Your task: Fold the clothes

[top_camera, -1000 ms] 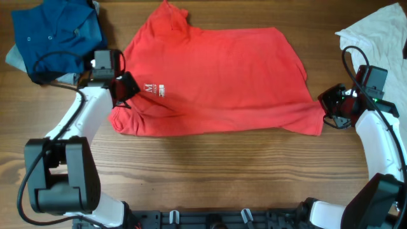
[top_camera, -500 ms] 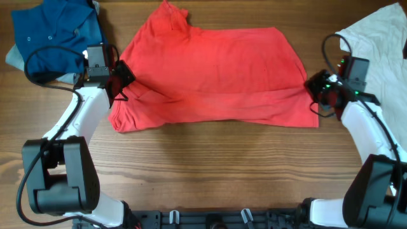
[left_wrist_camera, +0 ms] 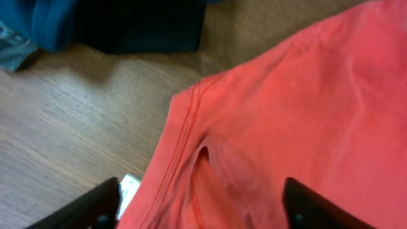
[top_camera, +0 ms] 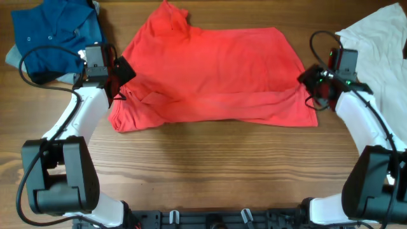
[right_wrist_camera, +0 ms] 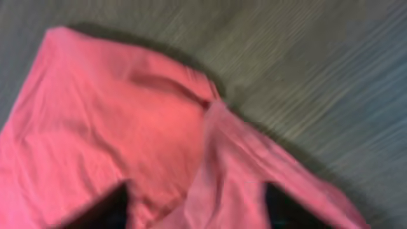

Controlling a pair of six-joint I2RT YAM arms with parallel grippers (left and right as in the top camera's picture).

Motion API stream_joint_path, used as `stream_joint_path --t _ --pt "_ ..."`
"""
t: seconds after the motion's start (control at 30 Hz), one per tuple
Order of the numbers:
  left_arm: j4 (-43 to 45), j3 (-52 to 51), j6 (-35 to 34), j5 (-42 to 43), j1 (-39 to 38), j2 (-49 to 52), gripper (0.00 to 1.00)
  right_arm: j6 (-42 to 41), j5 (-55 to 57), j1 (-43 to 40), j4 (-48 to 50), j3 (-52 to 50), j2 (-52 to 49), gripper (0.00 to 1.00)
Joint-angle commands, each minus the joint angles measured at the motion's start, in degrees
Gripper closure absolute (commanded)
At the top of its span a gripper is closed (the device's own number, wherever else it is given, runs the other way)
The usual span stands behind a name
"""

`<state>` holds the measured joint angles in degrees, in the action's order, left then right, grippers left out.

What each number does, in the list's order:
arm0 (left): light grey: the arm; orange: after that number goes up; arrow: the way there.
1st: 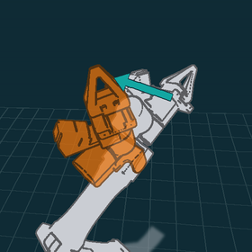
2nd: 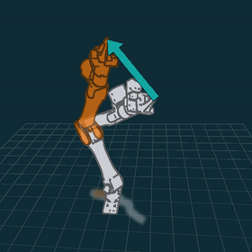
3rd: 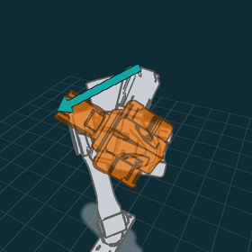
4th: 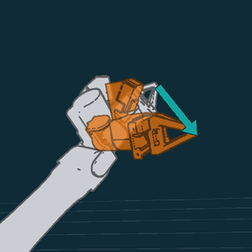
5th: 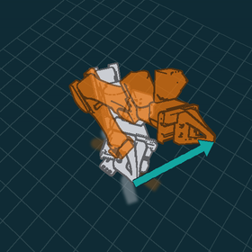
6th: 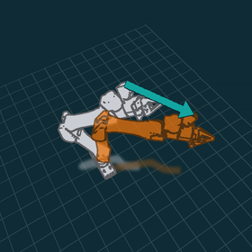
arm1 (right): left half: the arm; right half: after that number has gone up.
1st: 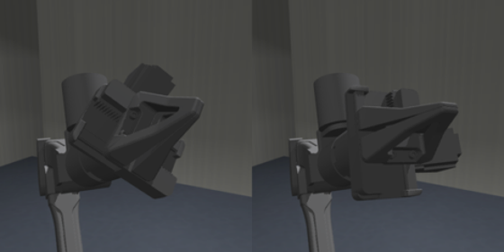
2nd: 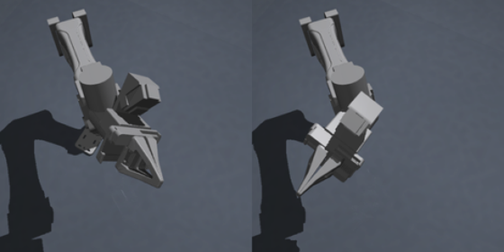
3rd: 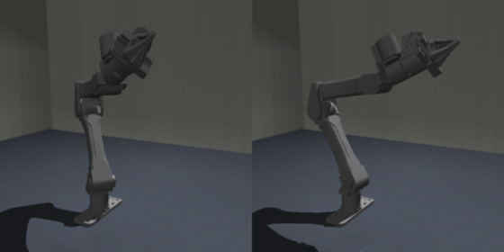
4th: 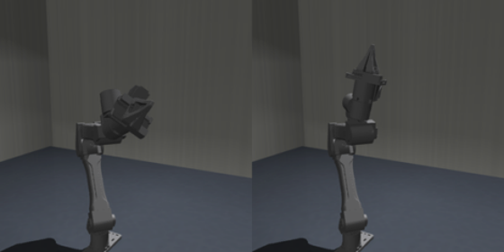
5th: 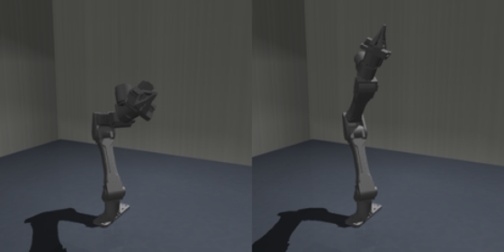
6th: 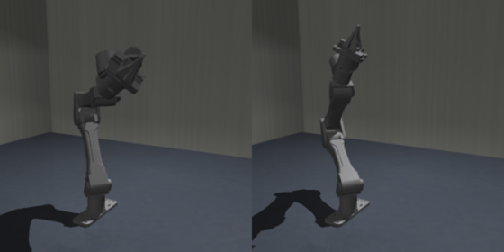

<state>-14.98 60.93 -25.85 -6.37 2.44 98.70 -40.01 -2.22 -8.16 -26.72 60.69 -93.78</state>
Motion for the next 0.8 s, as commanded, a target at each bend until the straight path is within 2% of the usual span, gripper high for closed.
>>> stream_joint_path --t 0.0,0.07,0.1,0.13,0.17,0.2,0.23,0.27,0.3,0.4,0.5,0.77 --pt "-5.0 0.9 0.2 -1.0 0.6 -2.6 0.07 4.7 10.3 -0.2 -10.6 11.2 -0.5 0.01" --pt "-9.8 1.3 0.2 -0.9 0.6 -4.7 0.1 7.8 8.5 -0.2 -18.2 17.2 -0.5 0.01" --pt "-12.9 1.4 0.2 0.5 0.5 -6.2 0.13 10.9 3.9 -0.2 -21.4 19.4 -0.5 0.06" --pt "-15.3 1.4 0.2 2.3 0.4 -7.3 0.2 14.2 -0.7 -0.2 -23.4 20.5 -0.5 0.2" --pt "-17.8 1.4 0.2 4.5 0.3 -8.3 0.34 17.6 -5.1 -0.1 -25.1 20.7 -0.5 0.32" --pt "-21.3 1.4 0.2 8.5 -0.1 -9.2 0.54 19.6 -8.3 -0.1 -27.6 20.4 -0.5 0.45" --pt "-23.7 1.4 0.2 11.3 -0.5 -9.4 0.67 19.9 -9.1 0.0 -29.8 19.8 -0.7 0.53" --pt "-25.5 1.4 0.2 13.2 -1.0 -9.4 0.76 19.9 -9.1 0.0 -31.7 18.9 -0.8 0.57" --pt "-27.9 1.2 0.2 15.0 -1.8 -9.0 0.82 20.2 -9.0 0.0 -33.0 17.7 -1.0 0.66" --pt "-32.4 1.1 0.2 14.7 -4.2 -7.2 0.93 20.4 -9.1 0.0 -29.8 11.4 -2.0 0.83" --pt "-32.5 1.1 0.1 14.8 -4.9 -4.4 0.96 20.3 -11.0 0.0 -24.5 5.9 -4.0 0.92" --pt "-30.7 1.1 0.2 16.0 -4.8 3.8 0.96 20.3 -11.2 0.0 -21.2 4.3 -13.5 0.94"
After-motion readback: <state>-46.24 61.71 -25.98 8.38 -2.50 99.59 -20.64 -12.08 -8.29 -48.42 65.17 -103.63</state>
